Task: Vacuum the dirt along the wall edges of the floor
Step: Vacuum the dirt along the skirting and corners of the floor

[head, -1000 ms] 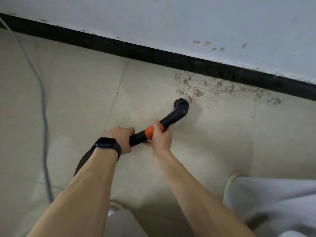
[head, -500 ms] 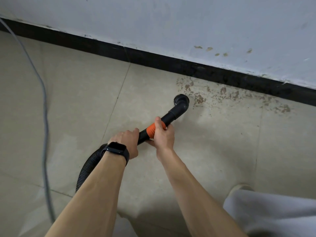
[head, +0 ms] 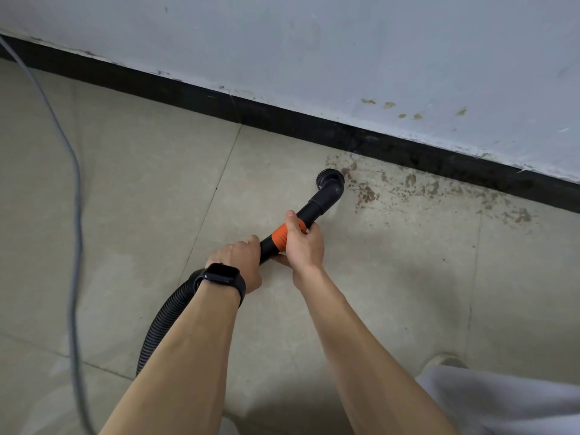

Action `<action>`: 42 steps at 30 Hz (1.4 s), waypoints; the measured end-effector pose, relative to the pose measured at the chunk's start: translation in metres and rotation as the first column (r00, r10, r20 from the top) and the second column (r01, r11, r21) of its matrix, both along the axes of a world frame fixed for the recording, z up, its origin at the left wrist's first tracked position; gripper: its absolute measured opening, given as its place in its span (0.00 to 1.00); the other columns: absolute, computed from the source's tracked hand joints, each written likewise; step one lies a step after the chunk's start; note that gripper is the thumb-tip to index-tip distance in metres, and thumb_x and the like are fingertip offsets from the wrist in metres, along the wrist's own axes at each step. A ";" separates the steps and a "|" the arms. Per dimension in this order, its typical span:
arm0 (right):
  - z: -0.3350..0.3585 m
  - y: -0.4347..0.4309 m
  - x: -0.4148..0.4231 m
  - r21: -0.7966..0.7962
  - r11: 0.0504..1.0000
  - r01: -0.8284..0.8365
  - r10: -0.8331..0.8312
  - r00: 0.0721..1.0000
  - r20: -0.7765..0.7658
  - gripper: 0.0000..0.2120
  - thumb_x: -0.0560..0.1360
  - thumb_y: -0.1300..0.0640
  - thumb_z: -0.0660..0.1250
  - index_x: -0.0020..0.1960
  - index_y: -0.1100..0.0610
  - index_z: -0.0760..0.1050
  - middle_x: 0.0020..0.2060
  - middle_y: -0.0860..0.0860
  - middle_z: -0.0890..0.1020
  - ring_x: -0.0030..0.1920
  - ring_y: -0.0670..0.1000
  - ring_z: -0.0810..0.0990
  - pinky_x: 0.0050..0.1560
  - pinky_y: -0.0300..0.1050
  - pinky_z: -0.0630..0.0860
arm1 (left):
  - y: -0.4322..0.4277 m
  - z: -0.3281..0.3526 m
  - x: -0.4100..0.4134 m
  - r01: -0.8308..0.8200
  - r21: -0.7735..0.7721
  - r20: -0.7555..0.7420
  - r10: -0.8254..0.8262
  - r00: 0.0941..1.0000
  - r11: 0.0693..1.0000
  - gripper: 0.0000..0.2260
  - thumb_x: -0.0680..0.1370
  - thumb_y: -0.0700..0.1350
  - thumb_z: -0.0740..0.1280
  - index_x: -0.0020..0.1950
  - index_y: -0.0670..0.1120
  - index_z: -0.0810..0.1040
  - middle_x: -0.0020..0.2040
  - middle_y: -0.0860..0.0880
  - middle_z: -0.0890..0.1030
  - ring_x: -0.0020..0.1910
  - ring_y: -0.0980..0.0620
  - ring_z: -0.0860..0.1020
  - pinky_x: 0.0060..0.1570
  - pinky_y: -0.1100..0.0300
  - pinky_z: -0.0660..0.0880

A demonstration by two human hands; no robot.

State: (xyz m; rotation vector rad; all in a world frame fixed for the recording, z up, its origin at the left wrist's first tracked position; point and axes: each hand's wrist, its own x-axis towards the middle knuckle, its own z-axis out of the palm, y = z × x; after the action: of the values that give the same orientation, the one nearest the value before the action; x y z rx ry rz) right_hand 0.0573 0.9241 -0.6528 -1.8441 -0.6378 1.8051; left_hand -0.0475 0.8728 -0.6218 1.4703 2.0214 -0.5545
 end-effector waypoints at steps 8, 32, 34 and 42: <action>0.001 0.014 0.001 0.031 0.999 -0.022 0.020 0.997 0.070 0.17 0.81 0.44 0.67 0.59 0.57 0.73 0.51 0.54 0.79 0.49 0.54 0.83 0.41 0.56 0.86 | 0.001 -0.005 0.002 0.024 0.097 0.008 -0.025 1.000 0.995 0.13 0.76 0.39 0.63 0.59 0.45 0.64 0.50 0.46 0.78 0.47 0.43 0.80 0.37 0.53 0.69; -0.019 0.055 0.005 0.159 0.987 0.006 -0.045 0.969 0.243 0.18 0.79 0.38 0.65 0.57 0.52 0.74 0.45 0.50 0.82 0.49 0.55 0.83 0.57 0.60 0.82 | 0.031 -0.017 0.015 0.083 0.244 0.070 -0.103 0.992 0.966 0.15 0.78 0.39 0.63 0.61 0.46 0.62 0.52 0.47 0.75 0.48 0.42 0.80 0.36 0.53 0.68; -0.020 0.062 0.003 0.144 0.989 0.027 -0.060 0.970 0.234 0.17 0.80 0.40 0.65 0.58 0.52 0.73 0.44 0.49 0.80 0.48 0.55 0.82 0.56 0.61 0.82 | 0.038 -0.014 0.013 0.055 0.238 0.094 -0.079 0.992 0.970 0.15 0.77 0.37 0.61 0.61 0.45 0.62 0.52 0.46 0.75 0.48 0.42 0.79 0.37 0.52 0.68; -0.004 0.073 -0.029 0.026 0.998 -0.050 0.046 0.992 0.121 0.18 0.80 0.42 0.68 0.61 0.54 0.70 0.48 0.51 0.79 0.47 0.55 0.83 0.40 0.54 0.86 | 0.044 -0.012 -0.026 -0.052 0.242 0.103 0.028 0.994 0.969 0.15 0.76 0.36 0.60 0.61 0.45 0.63 0.52 0.43 0.74 0.49 0.41 0.77 0.41 0.51 0.71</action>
State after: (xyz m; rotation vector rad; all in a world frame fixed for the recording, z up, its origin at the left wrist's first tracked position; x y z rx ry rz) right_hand 0.0288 0.9970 -0.6563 -1.9455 -0.7549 1.7147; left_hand -0.0734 0.9167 -0.6339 1.5609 2.0937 -0.2154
